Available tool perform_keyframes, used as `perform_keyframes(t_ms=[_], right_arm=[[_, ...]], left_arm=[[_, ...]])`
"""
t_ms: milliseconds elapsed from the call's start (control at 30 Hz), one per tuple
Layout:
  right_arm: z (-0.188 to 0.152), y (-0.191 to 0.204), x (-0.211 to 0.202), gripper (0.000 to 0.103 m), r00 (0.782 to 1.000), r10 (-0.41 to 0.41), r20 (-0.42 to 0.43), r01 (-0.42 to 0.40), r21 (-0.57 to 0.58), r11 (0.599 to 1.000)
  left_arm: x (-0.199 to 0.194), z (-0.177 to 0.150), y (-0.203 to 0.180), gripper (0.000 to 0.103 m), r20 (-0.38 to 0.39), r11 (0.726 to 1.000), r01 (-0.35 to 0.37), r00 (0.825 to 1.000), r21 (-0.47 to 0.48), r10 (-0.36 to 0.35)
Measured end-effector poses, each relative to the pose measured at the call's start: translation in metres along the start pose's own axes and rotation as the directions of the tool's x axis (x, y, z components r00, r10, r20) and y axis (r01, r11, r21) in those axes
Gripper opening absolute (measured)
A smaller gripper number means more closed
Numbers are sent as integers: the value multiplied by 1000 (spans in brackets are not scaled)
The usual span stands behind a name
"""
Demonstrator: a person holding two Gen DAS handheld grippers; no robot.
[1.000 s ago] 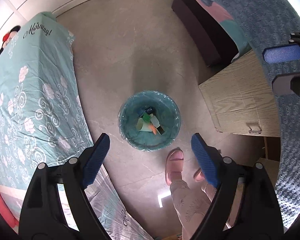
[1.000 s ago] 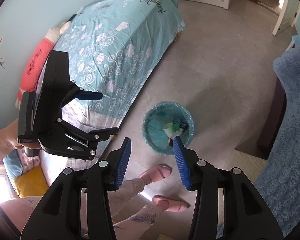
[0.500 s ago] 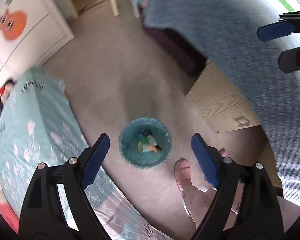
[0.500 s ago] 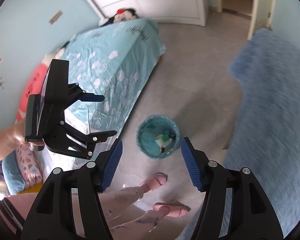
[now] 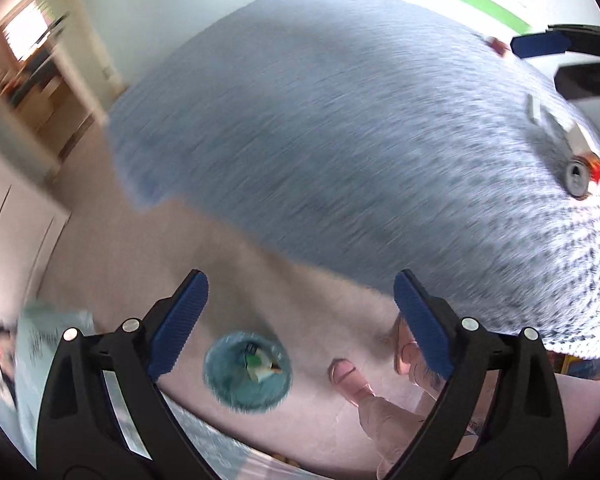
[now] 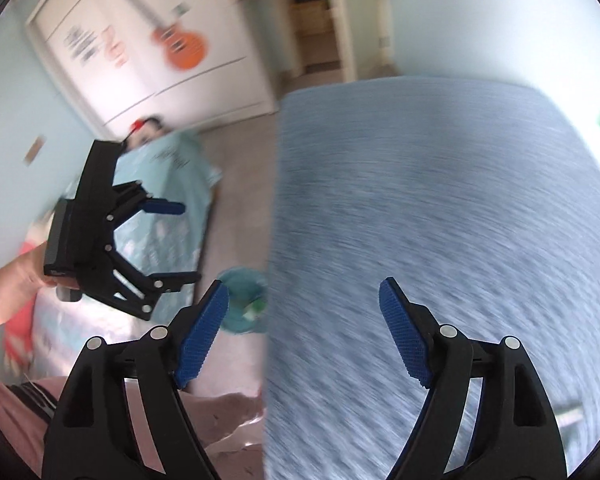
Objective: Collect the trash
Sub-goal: 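Return both open tools to the blanket, then grasp the red box with the left tool while the right tool grasps the white marker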
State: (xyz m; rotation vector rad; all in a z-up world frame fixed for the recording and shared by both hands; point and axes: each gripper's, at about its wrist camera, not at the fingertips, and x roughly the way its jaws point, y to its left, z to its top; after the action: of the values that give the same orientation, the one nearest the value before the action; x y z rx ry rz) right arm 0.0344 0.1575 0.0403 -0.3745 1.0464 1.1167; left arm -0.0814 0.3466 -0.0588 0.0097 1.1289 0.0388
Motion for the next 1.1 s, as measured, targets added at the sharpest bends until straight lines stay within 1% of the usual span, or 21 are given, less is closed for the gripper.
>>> perform_keyframes(t_ms=[67, 100, 167, 200, 233, 367, 433, 500, 600, 633, 800, 867, 933, 967, 1033, 1100], right_arm=[[-19, -30, -29, 78, 997, -72, 24, 70, 80, 994], [-27, -40, -38, 78, 995, -93, 30, 90, 108, 990], [-51, -69, -64, 81, 986, -160, 44, 149, 188, 971], [-61, -78, -73, 84, 982, -181, 47, 167, 216, 962], [-74, -90, -83, 84, 977, -207, 49, 188, 250, 950], [-123, -129, -117, 85, 957, -290, 28, 261, 362, 895], [-142, -144, -134, 85, 949, -316, 19, 282, 400, 872], [-161, -160, -145, 85, 940, -340, 4, 305, 438, 846], [-192, -183, -158, 85, 935, -356, -1, 309, 495, 812], [-197, -185, -160, 85, 935, -356, 0, 307, 507, 806], [-223, -210, -171, 85, 934, -358, 3, 296, 559, 775], [-233, -222, -174, 85, 938, -348, 7, 278, 587, 760], [-234, -226, -173, 85, 937, -349, 4, 278, 596, 753], [-235, -227, -173, 85, 937, -349, 1, 277, 604, 747], [-236, -230, -173, 85, 941, -338, 11, 253, 640, 726], [-230, -229, -170, 85, 942, -335, 27, 235, 660, 713]], left_arm=[[3, 26, -27, 92, 12, 997, 31, 999, 74, -32], [3, 33, -35, 92, 19, 994, 42, 999, 102, -44], [4, 57, -60, 92, 33, 984, 63, 997, 169, -69], [5, 68, -75, 92, 41, 976, 72, 996, 206, -82], [6, 80, -91, 92, 46, 967, 84, 994, 242, -98], [9, 116, -140, 92, 47, 934, 125, 988, 334, -149], [11, 130, -158, 92, 44, 920, 141, 985, 366, -168], [13, 145, -181, 92, 42, 900, 157, 981, 407, -190], [19, 164, -213, 92, 34, 872, 170, 977, 459, -209], [22, 171, -226, 92, 29, 862, 177, 976, 476, -216], [34, 198, -265, 92, 4, 838, 199, 972, 508, -234], [39, 210, -280, 92, 3, 827, 195, 973, 527, -231], [43, 218, -288, 92, 5, 817, 196, 972, 543, -236], [46, 224, -294, 92, 2, 807, 198, 971, 556, -240], [52, 233, -301, 92, -5, 796, 204, 970, 569, -245], [60, 246, -307, 92, -23, 775, 227, 964, 591, -265]])
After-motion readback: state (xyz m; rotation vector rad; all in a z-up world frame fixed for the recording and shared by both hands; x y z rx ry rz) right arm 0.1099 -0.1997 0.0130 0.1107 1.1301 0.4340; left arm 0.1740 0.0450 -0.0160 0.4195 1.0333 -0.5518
